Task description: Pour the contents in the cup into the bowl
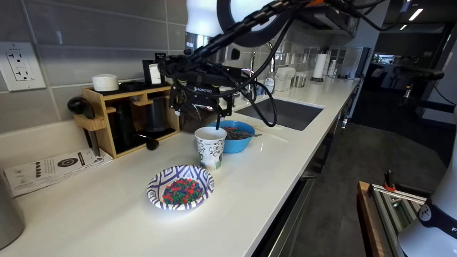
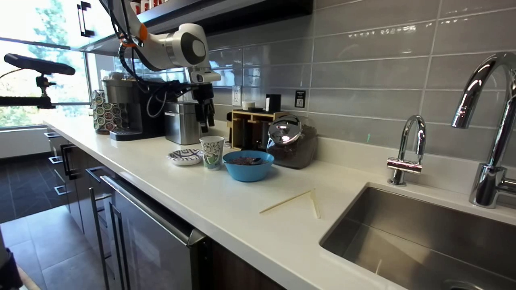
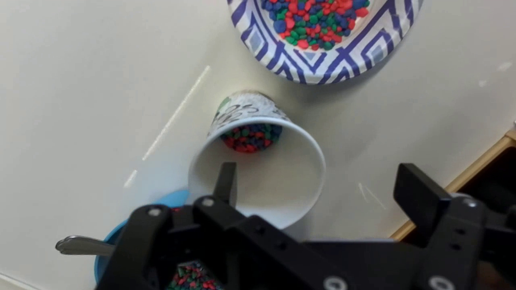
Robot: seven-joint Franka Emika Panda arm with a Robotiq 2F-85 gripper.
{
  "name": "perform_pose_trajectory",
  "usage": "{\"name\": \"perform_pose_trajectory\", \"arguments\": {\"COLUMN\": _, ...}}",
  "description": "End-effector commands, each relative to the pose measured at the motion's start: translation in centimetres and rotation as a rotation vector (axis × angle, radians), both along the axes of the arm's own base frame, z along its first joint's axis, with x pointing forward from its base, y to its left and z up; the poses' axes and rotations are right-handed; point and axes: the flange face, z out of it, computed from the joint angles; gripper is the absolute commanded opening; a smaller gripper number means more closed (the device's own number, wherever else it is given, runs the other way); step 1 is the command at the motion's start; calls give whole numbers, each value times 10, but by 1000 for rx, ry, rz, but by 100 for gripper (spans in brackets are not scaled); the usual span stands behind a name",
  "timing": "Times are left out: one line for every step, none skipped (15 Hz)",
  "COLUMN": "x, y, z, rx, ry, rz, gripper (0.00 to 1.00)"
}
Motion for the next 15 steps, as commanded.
{"name": "perform_pose_trajectory", "arguments": {"x": 19, "y": 3, "z": -11, "rx": -16, "ry": 41, "rz": -21, "gripper": 100}}
{"name": "perform_pose_trajectory", "arguments": {"x": 22, "y": 2, "z": -14, "rx": -16, "ry": 48, "rz": -21, "gripper": 99}}
{"name": "perform_pose_trajectory", "arguments": {"x": 25, "y": 0, "z": -16, "rx": -19, "ry": 52, "rz": -24, "gripper": 90}}
{"name": "perform_pose_trajectory", "arguments": {"x": 27, "y": -2, "z": -19, "rx": -19, "ry": 56, "rz": -26, "gripper": 84}}
{"name": "perform_pose_trajectory", "arguments": {"x": 29, "y": -5, "z": -21, "rx": -24, "ry": 56, "rz": -31, "gripper": 78}}
{"name": "perform_pose_trajectory", "arguments": {"x": 31, "y": -7, "z": -24, "rx": -29, "ry": 60, "rz": -33, "gripper": 73}}
{"name": "perform_pose_trajectory", "arguments": {"x": 32, "y": -10, "z": -27, "rx": -33, "ry": 65, "rz": -34, "gripper": 53}}
{"name": "perform_pose_trajectory", "arguments": {"x": 33, "y": -12, "z": -29, "rx": -33, "ry": 69, "rz": -35, "gripper": 50}}
{"name": "perform_pose_trajectory", "arguments": {"x": 33, "y": -14, "z": -32, "rx": -34, "ry": 74, "rz": -35, "gripper": 48}}
{"name": "perform_pose_trajectory", "arguments": {"x": 33, "y": -15, "z": -34, "rx": -37, "ry": 78, "rz": -36, "gripper": 41}}
{"name": "perform_pose_trajectory", "arguments": {"x": 34, "y": -15, "z": -35, "rx": -38, "ry": 83, "rz": -35, "gripper": 33}}
{"name": "perform_pose_trajectory", "arguments": {"x": 33, "y": -16, "z": -37, "rx": -40, "ry": 89, "rz": -34, "gripper": 23}}
{"name": "perform_pose_trajectory", "arguments": {"x": 33, "y": -15, "z": -38, "rx": -41, "ry": 97, "rz": -32, "gripper": 17}}
{"name": "perform_pose_trajectory", "arguments": {"x": 31, "y": -15, "z": -39, "rx": -43, "ry": 107, "rz": -30, "gripper": 8}}
{"name": "perform_pose_trajectory", "arguments": {"x": 30, "y": -14, "z": -39, "rx": -47, "ry": 119, "rz": -27, "gripper": 2}}
